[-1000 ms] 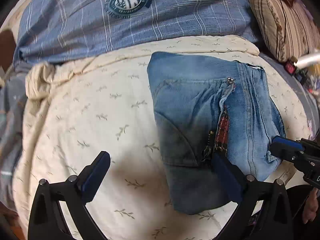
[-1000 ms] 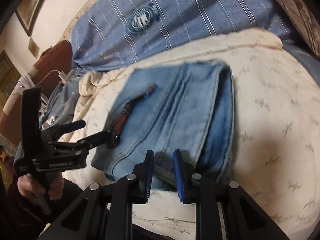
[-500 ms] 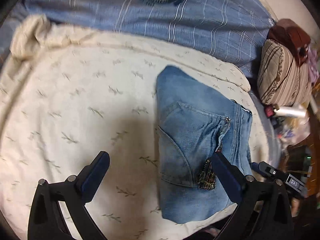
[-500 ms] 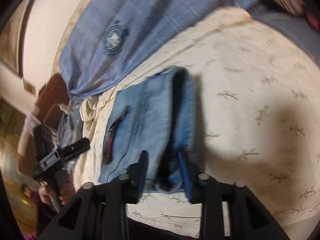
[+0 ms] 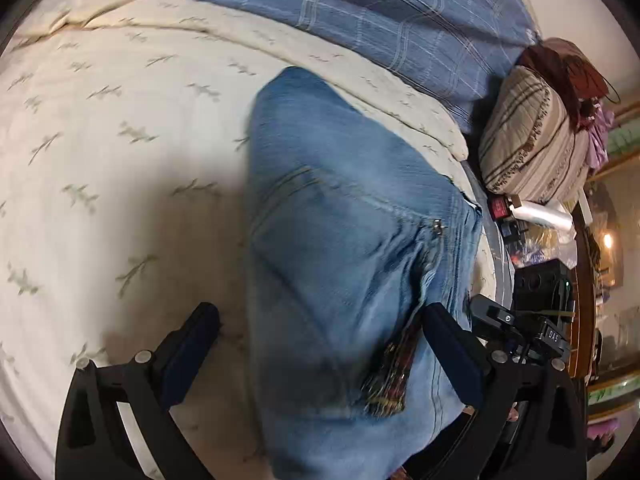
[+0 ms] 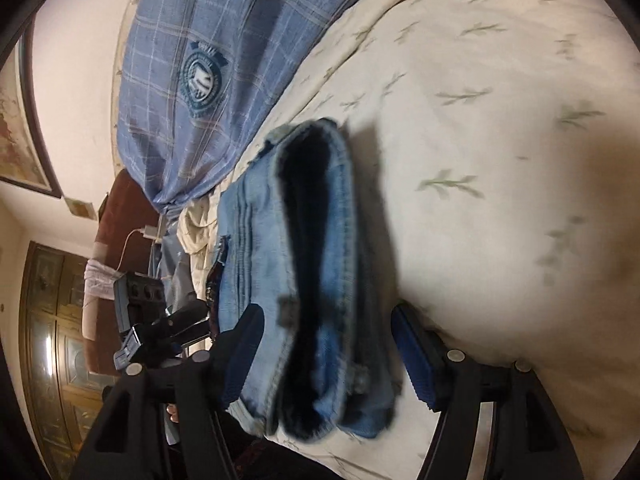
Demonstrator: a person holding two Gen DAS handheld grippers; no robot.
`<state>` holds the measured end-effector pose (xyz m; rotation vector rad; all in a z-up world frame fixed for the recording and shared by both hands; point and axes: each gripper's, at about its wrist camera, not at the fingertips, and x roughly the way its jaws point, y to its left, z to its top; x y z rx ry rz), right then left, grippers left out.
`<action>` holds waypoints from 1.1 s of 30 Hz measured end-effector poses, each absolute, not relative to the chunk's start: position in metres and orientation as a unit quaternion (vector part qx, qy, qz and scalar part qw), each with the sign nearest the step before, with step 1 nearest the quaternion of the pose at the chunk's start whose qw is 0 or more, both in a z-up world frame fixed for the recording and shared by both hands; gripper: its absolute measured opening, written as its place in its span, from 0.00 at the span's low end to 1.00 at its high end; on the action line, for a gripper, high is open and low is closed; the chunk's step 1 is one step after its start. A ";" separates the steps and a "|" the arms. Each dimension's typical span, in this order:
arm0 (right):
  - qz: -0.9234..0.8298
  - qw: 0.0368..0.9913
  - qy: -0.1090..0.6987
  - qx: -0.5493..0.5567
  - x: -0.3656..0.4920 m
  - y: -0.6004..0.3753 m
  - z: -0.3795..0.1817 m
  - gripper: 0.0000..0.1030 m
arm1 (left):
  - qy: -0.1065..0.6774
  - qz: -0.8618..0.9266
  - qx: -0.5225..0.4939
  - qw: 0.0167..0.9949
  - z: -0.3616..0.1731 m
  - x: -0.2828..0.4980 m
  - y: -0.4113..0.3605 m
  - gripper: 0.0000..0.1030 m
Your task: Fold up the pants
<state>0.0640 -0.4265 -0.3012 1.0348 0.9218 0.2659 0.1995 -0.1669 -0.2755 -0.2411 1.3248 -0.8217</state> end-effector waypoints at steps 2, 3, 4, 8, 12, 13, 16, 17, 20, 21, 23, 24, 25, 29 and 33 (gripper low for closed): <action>0.124 0.767 0.423 0.467 0.073 -0.419 -0.300 0.68 | 0.591 -0.378 -0.111 0.704 -0.276 0.200 -0.174 0.98; 0.123 0.768 0.420 0.467 0.075 -0.417 -0.299 0.68 | 0.589 -0.381 -0.112 0.704 -0.276 0.201 -0.176 0.98; 0.122 0.768 0.414 0.472 0.075 -0.417 -0.299 0.68 | 0.586 -0.384 -0.113 0.705 -0.276 0.200 -0.180 0.95; 0.112 0.770 0.414 0.473 0.078 -0.409 -0.297 0.40 | 0.569 -0.383 -0.092 0.722 -0.271 0.193 -0.189 0.85; 0.090 0.804 0.409 0.423 0.079 -0.392 -0.273 0.32 | 0.555 -0.380 -0.091 0.734 -0.262 0.191 -0.184 0.69; 0.087 0.813 0.406 0.409 0.081 -0.386 -0.264 0.31 | 0.552 -0.381 -0.095 0.736 -0.259 0.191 -0.179 0.66; 0.088 0.837 0.393 0.371 0.086 -0.371 -0.238 0.29 | 0.535 -0.379 -0.098 0.749 -0.243 0.191 -0.168 0.63; 0.091 0.842 0.392 0.360 0.087 -0.366 -0.231 0.29 | 0.525 -0.376 -0.096 0.757 -0.235 0.191 -0.163 0.63; 0.103 0.854 0.383 0.338 0.090 -0.354 -0.212 0.29 | 0.498 -0.367 -0.104 0.779 -0.210 0.195 -0.146 0.63; 0.106 0.859 0.377 0.329 0.094 -0.347 -0.204 0.29 | 0.493 -0.365 -0.104 0.783 -0.205 0.195 -0.141 0.63; 0.116 0.863 0.370 0.323 0.101 -0.340 -0.193 0.28 | 0.482 -0.355 -0.105 0.794 -0.192 0.201 -0.130 0.63; 0.120 0.864 0.366 0.323 0.107 -0.336 -0.188 0.28 | 0.479 -0.353 -0.106 0.797 -0.188 0.203 -0.127 0.63; 0.123 0.865 0.363 0.322 0.114 -0.333 -0.185 0.28 | 0.477 -0.348 -0.106 0.800 -0.185 0.207 -0.122 0.63; 0.133 0.866 0.362 0.317 0.141 -0.321 -0.176 0.28 | 0.477 -0.325 -0.109 0.809 -0.184 0.227 -0.114 0.63; 0.134 0.861 0.377 0.315 0.164 -0.313 -0.188 0.28 | 0.492 -0.304 -0.111 0.808 -0.205 0.243 -0.110 0.63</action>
